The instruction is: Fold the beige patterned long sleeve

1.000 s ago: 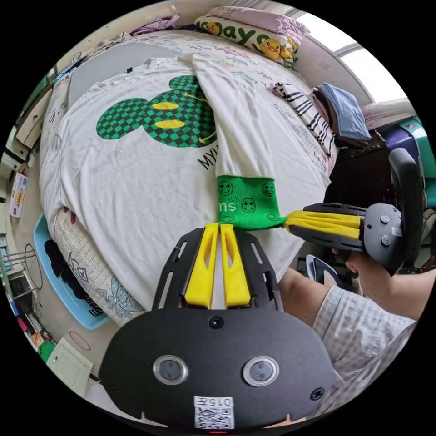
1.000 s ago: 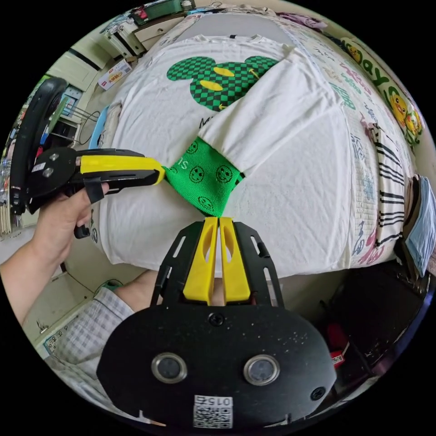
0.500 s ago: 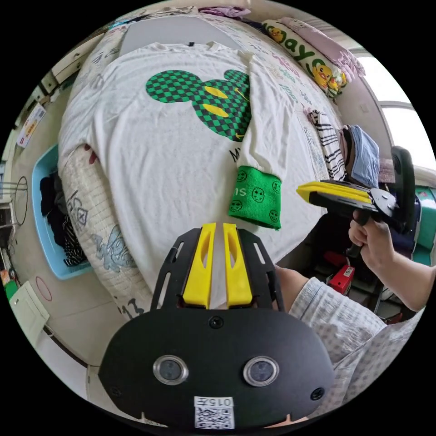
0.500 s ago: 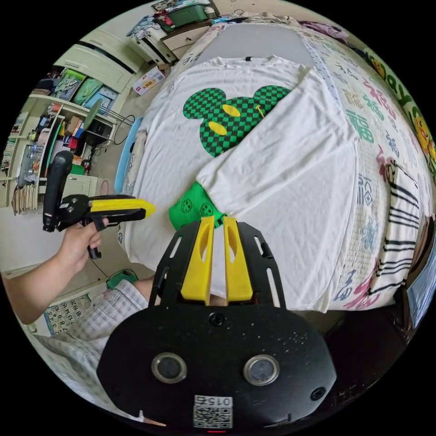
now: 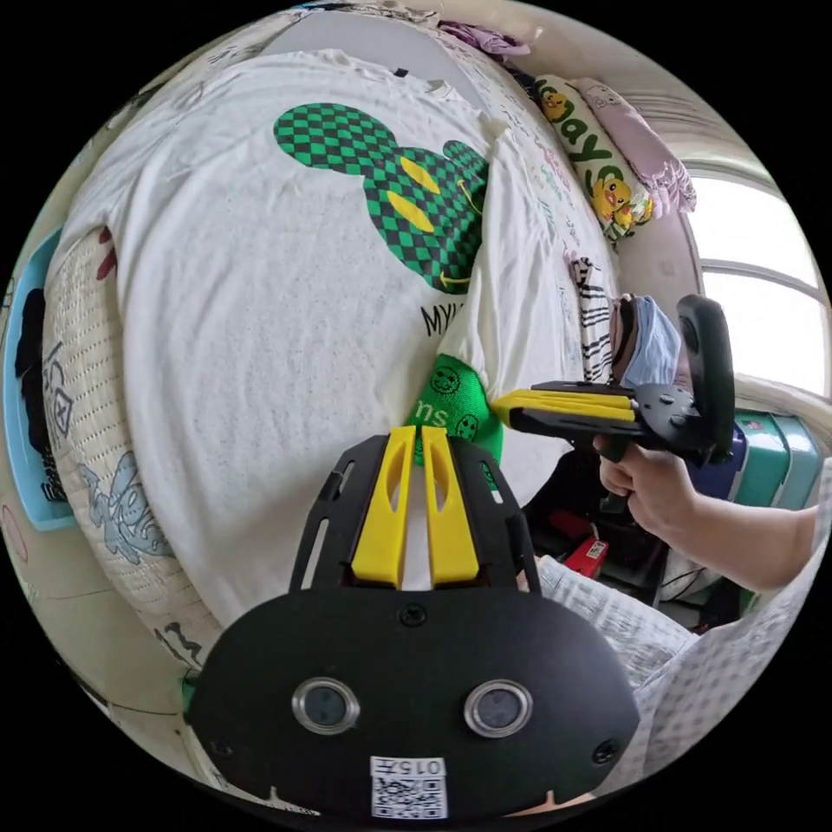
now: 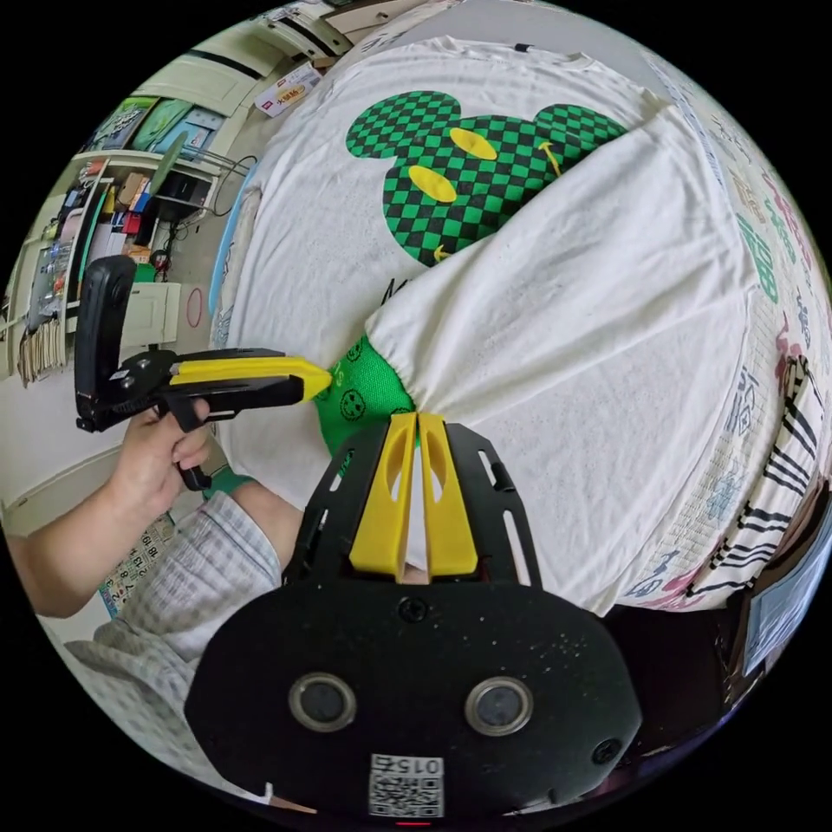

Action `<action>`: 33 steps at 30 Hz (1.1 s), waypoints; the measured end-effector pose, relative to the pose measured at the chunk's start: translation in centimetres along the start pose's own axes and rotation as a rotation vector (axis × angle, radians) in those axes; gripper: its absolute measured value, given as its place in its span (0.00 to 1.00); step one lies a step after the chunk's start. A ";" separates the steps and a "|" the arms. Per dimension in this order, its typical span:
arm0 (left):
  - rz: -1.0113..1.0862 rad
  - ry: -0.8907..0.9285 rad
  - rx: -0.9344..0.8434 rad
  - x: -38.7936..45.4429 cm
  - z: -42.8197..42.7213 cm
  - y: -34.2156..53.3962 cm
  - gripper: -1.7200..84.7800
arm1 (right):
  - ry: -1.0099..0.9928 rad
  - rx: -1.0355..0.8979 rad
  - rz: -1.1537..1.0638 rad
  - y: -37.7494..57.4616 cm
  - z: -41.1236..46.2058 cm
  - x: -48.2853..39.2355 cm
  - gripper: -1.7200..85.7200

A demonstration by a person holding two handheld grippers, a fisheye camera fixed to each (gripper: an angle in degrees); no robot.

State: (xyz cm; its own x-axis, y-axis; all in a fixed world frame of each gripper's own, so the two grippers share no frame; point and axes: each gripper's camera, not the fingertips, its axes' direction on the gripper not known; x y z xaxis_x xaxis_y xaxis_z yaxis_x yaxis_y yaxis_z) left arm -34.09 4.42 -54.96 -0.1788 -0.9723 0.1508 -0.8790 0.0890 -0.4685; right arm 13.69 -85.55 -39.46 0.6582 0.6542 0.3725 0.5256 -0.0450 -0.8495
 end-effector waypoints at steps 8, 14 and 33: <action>-0.552 0.334 0.606 -19.3 -14.1 5.9 0.10 | 0.075 0.106 -0.064 -7.4 -6.6 -2.1 0.02; -0.900 0.535 0.795 -36.5 -14.8 6.1 0.15 | 0.048 0.205 -0.269 -20.2 -4.9 -10.9 0.02; -1.032 0.563 0.792 -48.7 -8.3 -0.4 0.03 | 0.069 0.110 -0.253 -29.4 13.0 -15.6 0.01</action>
State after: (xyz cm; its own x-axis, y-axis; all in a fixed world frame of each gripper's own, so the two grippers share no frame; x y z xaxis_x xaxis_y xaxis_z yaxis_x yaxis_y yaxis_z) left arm -28.71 53.48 -54.91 0.0668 -0.2936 0.9536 -0.2786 -0.9232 -0.2648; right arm -19.10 -84.60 -25.17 0.5504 0.5811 0.5995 0.6191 0.1978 -0.7600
